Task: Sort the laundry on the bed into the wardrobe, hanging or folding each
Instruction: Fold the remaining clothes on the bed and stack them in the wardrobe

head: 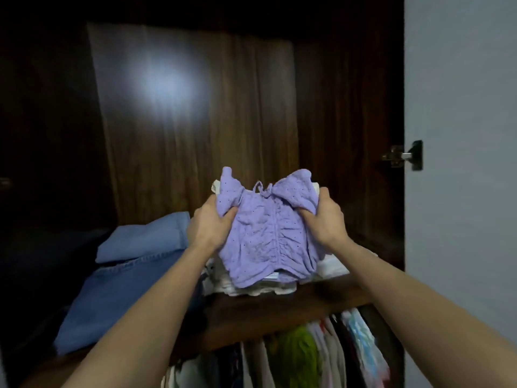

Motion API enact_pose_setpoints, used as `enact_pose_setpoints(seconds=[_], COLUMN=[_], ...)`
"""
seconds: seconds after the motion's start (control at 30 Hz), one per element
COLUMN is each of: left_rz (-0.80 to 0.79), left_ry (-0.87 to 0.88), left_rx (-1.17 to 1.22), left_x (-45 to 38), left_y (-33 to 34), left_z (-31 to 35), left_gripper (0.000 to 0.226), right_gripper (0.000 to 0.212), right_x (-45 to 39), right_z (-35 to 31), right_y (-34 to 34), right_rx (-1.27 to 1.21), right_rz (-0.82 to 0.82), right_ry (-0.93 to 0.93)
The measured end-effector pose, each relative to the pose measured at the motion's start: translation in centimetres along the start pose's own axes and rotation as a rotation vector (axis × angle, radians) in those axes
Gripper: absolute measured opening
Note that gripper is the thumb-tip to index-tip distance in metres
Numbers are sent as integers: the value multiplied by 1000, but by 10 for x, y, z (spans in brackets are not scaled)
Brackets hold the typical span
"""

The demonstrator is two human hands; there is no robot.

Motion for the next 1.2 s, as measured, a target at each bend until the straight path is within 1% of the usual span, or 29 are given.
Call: enact_pose_setpoints(seconds=[0.13,0.23,0.33,0.43,0.5,0.6,0.67,0.73,0.8,0.83,0.87,0.9,0.93,0.97,1.0,1.03,1.07,1.1,1.17,1.2], left_rz=[124,192,225,252,259,243,183,82,40,38,31,20,-1,-50,-126,-231,-353,-439,-474,-476], left_ry=[-63,-132,-225,-338,-408,-525,-630,-730,-785,-747,-638,-485,-320,-210,-167,-182,-250,-323,-438,-489], left_rx=[-3,4,17,13,-2,-32,-68,-167,-272,-357,-486,-605,-672,-665,-627,-605,-623,-651,-622,-575], left_x=[-53,-90,-128,-162,-182,-200,-200,-193,-191,-194,-200,-206,-211,-210,-206,-199,-188,-179,-173,-174], left_y=[23,46,70,90,103,122,135,147,153,153,152,154,158,166,175,184,193,199,201,201], left_z=[-30,-54,-82,-115,-138,-177,-206,-230,-240,-233,-218,-199,-183,-171,-168,-171,-184,-198,-230,-246], left_gripper=[32,35,37,45,51,57,64,75,77,71,62,55,50,46,47,54,64,71,79,84], right_gripper=[27,26,32,31,32,38,41,44,51,57,61,63,62,60,59,60,61,62,71,82], right_x=[-86,-148,-203,-242,-259,-266,-257,-242,-238,-238,-242,-246,-247,-246,-242,-237,-228,-220,-208,-207], right_z=[20,40,64,91,111,139,153,161,164,164,161,156,149,145,143,145,148,157,179,188], right_y=[54,95,136,175,203,244,273,298,315,318,317,314,311,310,311,316,321,333,353,360], right_rx=[-30,17,93,124,138,196,263,346,402,432,463,502,522,517,493,480,490,531,586,583], right_rz=[-48,-95,-147,-203,-261,-369,-471,-606,-655,-656,-610,-533,-460,-415,-401,-425,-477,-550,-719,-779], right_ry=[-87,-103,-85,-43,-2,86,102,61,36,41,27,-33,-111,-181,-229,-266,-289,-298,-257,-222])
Point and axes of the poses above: each hand's wrist, its own x-axis away from the middle knuckle, its own y-axis out of the palm, z = x × y, the point moved 6 cm from there along -x, towards the middle knuckle, and after that the axes turned 15 degrees about x, right-handed, at the moved point
